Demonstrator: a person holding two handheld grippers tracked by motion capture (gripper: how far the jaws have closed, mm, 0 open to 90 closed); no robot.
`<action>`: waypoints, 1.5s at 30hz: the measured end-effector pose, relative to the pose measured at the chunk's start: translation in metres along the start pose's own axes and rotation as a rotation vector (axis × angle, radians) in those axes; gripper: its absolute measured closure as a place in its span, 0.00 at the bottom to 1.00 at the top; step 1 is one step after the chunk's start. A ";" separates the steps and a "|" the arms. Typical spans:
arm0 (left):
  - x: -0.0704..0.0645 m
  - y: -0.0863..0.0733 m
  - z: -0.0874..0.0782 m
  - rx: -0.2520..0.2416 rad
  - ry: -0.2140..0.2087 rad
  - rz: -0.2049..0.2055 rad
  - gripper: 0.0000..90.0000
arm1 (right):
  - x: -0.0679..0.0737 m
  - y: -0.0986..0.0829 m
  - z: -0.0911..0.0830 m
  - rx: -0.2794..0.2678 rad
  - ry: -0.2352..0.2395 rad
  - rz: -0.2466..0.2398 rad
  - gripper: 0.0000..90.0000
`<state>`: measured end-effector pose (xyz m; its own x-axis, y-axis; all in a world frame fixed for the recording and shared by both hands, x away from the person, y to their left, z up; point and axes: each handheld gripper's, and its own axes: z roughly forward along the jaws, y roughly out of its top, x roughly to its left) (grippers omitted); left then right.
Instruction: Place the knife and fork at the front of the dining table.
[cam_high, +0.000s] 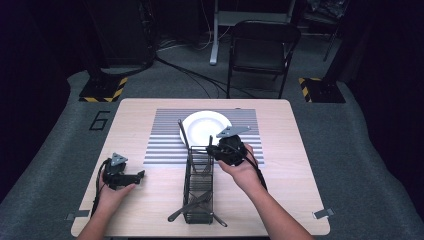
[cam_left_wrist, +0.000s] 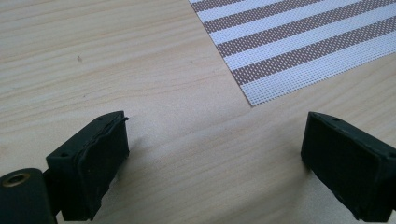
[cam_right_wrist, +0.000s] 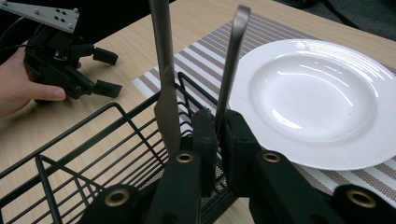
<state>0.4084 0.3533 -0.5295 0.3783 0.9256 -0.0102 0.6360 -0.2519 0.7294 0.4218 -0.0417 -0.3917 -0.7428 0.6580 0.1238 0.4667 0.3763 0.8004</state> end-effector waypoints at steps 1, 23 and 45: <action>0.000 0.000 0.000 0.000 0.000 -0.001 0.08 | 0.000 -0.001 0.001 0.001 0.001 -0.007 0.94; 0.000 0.000 0.000 0.000 -0.001 0.000 0.08 | 0.013 -0.007 0.021 0.074 -0.041 -0.092 0.94; 0.000 0.000 0.000 -0.001 -0.002 -0.001 0.08 | 0.014 0.002 0.014 0.080 -0.009 -0.099 0.97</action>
<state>0.4085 0.3532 -0.5295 0.3792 0.9253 -0.0123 0.6359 -0.2509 0.7298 0.4188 -0.0227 -0.3969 -0.7830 0.6207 0.0408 0.4281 0.4902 0.7592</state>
